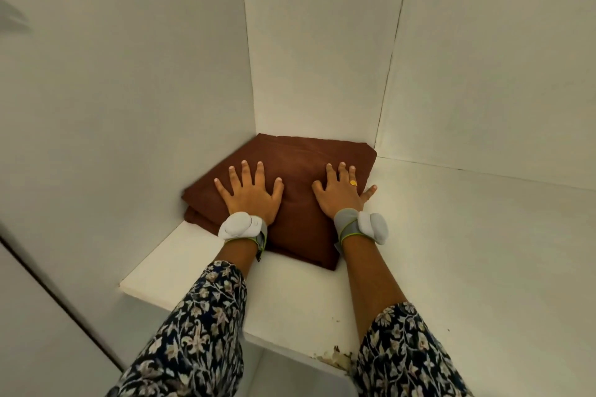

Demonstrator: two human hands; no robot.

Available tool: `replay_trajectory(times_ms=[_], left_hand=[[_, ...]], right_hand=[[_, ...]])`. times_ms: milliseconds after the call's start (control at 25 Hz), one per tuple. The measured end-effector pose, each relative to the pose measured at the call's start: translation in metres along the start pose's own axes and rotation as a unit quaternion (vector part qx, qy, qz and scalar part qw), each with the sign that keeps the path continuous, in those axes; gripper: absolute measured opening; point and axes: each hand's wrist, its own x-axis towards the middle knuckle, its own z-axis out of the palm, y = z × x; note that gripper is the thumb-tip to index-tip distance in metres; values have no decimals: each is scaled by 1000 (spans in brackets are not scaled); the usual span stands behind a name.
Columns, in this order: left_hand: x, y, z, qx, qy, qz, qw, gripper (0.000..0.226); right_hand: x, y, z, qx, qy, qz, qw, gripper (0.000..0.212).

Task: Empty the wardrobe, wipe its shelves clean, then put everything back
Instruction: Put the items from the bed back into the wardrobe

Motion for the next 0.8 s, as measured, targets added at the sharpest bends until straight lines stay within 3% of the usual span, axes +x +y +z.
replay_trajectory(times_ms=[400, 640, 800], left_hand=[[-70, -24, -7, -15, -39, 23, 999, 68], [-119, -41, -27, -36, -76, 49, 995, 72], [-155, -51, -40, -73, -85, 90, 990, 76]], right_hand=[[-48, -7, 3, -7, -53, -39, 998, 59], [-137, -2, 4, -35, -44, -52, 997, 55], [-199, 7, -7, 97, -25, -66, 993, 54]])
